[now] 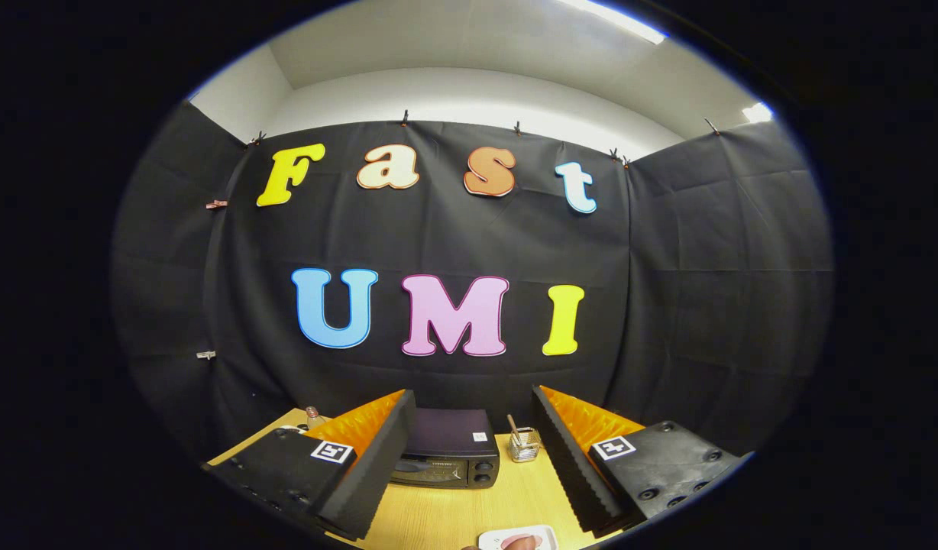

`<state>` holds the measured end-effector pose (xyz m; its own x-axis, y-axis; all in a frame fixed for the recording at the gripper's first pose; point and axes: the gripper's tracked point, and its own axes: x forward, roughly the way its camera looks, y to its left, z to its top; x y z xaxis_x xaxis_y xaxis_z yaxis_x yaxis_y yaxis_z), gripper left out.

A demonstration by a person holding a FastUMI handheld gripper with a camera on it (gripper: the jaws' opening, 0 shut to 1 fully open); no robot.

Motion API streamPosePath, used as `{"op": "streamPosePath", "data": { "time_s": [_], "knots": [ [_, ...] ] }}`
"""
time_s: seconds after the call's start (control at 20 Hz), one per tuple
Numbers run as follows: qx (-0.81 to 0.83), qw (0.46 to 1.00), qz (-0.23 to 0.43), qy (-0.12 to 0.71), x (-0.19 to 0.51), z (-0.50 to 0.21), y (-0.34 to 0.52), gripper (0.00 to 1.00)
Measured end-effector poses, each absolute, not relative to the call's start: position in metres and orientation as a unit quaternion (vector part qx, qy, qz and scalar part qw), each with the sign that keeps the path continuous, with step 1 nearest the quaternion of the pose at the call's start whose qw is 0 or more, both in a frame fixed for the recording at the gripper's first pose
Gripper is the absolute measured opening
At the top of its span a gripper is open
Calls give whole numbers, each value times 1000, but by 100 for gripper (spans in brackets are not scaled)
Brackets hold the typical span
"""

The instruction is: Open the toaster oven, put the food inside, and close the toaster oven door.

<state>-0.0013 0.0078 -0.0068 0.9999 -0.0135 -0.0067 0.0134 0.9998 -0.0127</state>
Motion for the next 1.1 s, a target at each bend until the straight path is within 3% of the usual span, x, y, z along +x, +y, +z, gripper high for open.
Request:
{"op": "streamPosePath", "data": {
  "time_s": [0.55,1.1],
  "knots": [
    [6,998,20,63,27,-69,53,97],
    [24,979,55,197,105,-218,135,98]
  ]
}}
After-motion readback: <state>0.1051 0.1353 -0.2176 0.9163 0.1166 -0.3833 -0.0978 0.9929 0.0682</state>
